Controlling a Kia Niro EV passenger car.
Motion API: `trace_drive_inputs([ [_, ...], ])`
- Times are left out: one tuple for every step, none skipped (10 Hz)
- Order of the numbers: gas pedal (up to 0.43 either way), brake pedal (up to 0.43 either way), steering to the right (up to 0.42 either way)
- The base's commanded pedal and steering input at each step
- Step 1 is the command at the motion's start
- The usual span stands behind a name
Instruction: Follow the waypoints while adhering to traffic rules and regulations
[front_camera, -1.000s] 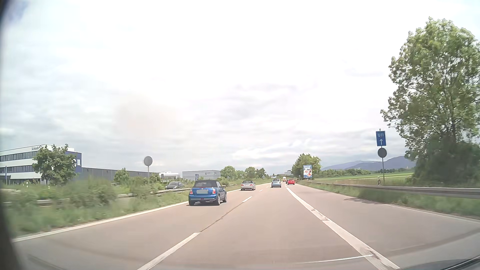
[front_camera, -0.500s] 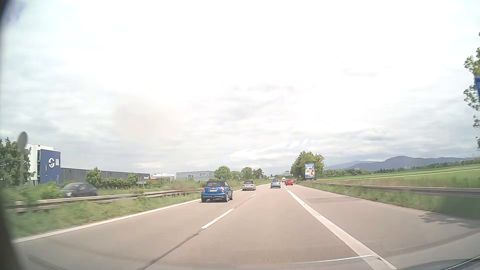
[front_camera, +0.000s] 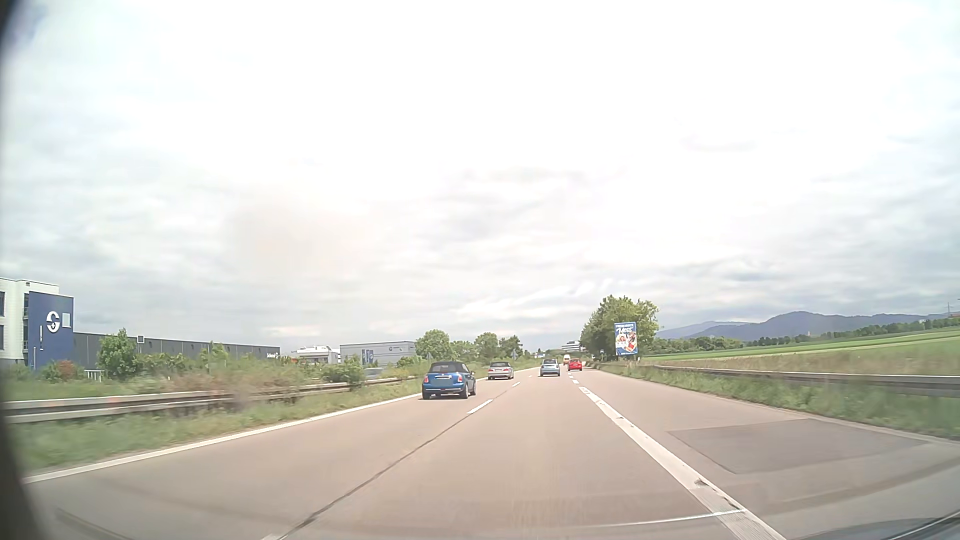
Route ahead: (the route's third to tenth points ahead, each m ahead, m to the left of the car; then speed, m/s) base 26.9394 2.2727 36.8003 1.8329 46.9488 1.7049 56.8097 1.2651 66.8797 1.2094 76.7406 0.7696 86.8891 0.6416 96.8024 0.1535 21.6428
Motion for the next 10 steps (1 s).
trace_drive_inputs([
  [0.189, 0.000, 0.002],
  [0.189, 0.000, 0.002],
  [0.189, 0.000, 0.002],
  [0.189, 0.000, 0.002],
  [0.189, 0.000, 0.002],
  [0.189, 0.000, 0.002],
  [0.189, 0.000, 0.001],
  [0.189, 0.000, 0.000],
  [0.189, 0.000, 0.000],
  [0.189, 0.000, 0.000],
])
